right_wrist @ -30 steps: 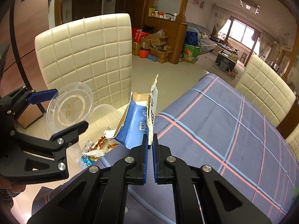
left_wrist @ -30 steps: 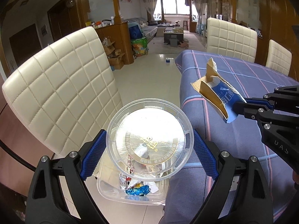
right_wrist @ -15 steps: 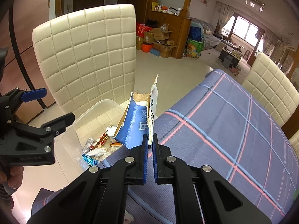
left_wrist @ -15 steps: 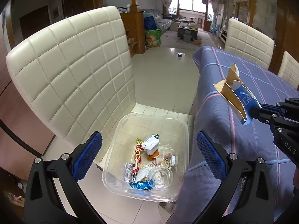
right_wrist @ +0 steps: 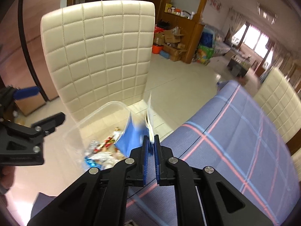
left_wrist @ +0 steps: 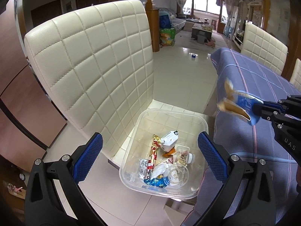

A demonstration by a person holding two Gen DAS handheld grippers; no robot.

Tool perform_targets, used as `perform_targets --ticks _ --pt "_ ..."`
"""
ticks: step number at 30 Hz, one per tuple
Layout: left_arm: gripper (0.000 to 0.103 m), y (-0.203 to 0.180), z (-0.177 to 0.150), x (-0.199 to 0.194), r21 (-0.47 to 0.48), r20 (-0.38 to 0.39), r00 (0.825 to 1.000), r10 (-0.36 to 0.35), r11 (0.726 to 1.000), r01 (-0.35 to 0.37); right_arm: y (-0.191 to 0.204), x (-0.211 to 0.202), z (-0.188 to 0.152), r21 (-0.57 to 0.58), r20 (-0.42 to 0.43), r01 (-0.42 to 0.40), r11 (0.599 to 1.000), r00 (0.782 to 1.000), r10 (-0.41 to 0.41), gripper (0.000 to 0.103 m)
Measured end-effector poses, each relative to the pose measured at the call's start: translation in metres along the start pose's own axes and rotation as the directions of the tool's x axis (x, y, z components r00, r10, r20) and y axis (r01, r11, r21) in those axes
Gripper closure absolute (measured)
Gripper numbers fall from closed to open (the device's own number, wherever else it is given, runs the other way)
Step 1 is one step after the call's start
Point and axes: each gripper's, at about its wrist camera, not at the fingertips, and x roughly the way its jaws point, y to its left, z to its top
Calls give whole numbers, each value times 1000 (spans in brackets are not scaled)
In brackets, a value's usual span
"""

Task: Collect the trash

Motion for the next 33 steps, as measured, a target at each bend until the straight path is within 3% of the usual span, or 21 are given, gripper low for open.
perform_targets --ticks 1,3,10,19,26,33 --pt "3 1 -1 -1 1 2 1000 7 1000 -7 1 0 0 -5 2 9 1000 1000 -9 87" --pt "3 1 -2 -1 3 2 1000 9 1000 -9 0 -2 -1 -3 22 37 999 999 -36 34" --pt "3 -10 0 -9 5 17 1000 3 1000 -3 -11 -18 -9 25 69 123 992 990 -124 32" --pt "3 -48 0 -42 15 80 995 -66 998 65 -47 -67 -37 204 47 194 960 977 -207 23" --pt "3 -98 -3 -75 75 104 983 -151 987 144 -83 -114 -76 350 25 242 905 963 -267 22" --pt "3 -153 -7 -101 148 109 971 -211 970 194 -106 -157 -115 428 12 320 845 933 -359 22"
